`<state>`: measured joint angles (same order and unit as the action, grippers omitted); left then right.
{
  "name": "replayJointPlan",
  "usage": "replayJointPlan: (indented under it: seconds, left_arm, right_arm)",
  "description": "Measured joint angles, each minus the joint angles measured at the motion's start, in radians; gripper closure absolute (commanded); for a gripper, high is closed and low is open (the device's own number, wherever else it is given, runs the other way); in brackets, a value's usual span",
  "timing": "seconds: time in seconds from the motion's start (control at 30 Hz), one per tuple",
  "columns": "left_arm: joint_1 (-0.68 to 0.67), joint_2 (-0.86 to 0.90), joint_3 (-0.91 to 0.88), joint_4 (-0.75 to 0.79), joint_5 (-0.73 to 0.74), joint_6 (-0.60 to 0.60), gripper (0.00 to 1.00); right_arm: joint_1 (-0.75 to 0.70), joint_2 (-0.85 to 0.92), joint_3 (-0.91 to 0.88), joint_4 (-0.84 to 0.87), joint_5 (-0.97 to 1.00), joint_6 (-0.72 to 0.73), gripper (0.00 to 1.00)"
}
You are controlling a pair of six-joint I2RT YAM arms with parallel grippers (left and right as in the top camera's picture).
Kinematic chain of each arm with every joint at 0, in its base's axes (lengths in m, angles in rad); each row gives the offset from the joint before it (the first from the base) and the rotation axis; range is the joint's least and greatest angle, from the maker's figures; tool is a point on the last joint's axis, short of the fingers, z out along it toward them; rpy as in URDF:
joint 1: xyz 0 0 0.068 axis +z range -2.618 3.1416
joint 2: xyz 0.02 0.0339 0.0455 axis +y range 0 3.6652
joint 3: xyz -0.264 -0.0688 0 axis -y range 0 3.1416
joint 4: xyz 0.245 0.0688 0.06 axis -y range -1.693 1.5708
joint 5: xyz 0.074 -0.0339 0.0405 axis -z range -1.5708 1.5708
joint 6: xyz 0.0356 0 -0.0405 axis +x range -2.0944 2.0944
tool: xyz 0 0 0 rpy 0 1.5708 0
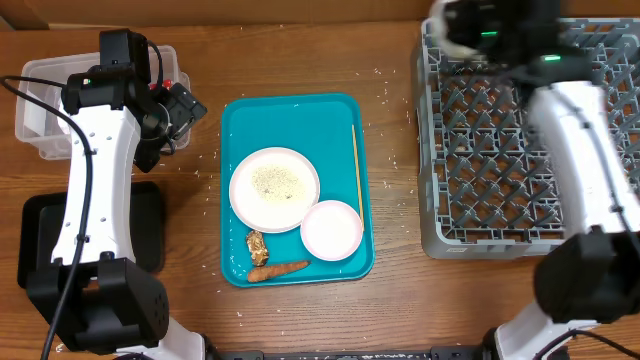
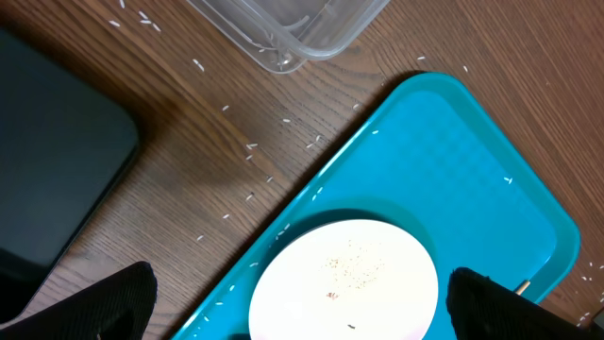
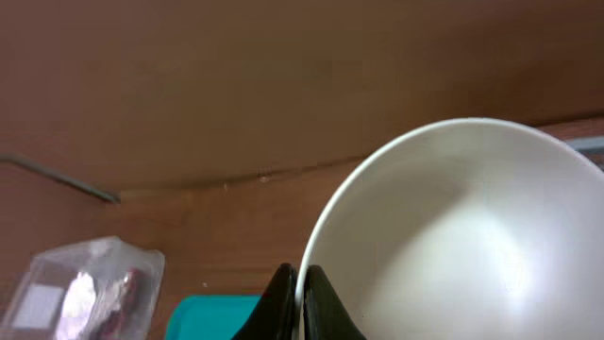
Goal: Sort waste into correct bins and load items into the dishwasher
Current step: 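Grasp the small white bowl rim and carry it to the rack, then set the small white bowl upside down in the rack's right corner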
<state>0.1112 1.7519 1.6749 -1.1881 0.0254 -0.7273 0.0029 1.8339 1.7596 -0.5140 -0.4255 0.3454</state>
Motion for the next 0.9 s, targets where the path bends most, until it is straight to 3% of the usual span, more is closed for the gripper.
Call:
replayJointPlan:
  seconds: [0.13,0.27,0.47,0.67,0.9]
  left_arm:
    - [0.0,0.0,0.0,0.0,0.0,0.0,0.0]
    - [0.0,0.0,0.0,0.0,0.0,0.0,0.0]
    - [0.0,0.0,0.0,0.0,0.0,0.0,0.0]
    - [0.0,0.0,0.0,0.0,0.0,0.0,0.0]
    - [0.0,0.0,0.0,0.0,0.0,0.0,0.0]
  right_arm:
    - [-0.173,0.075,0.0,0.05,-0.302,0.022,0.96]
    - [-0.243,0.158,0.0,0.044,-0.435,0.043,0.96]
    - [-0.315,0.22,-0.01,0.063,-0.533,0.105,0.96]
    - [-0.478,0.22,-0.011,0.255,-0.722,0.19,0.96]
    - [-0.693,0.22,-0.011,0.238,-0.736,0.261,0.96]
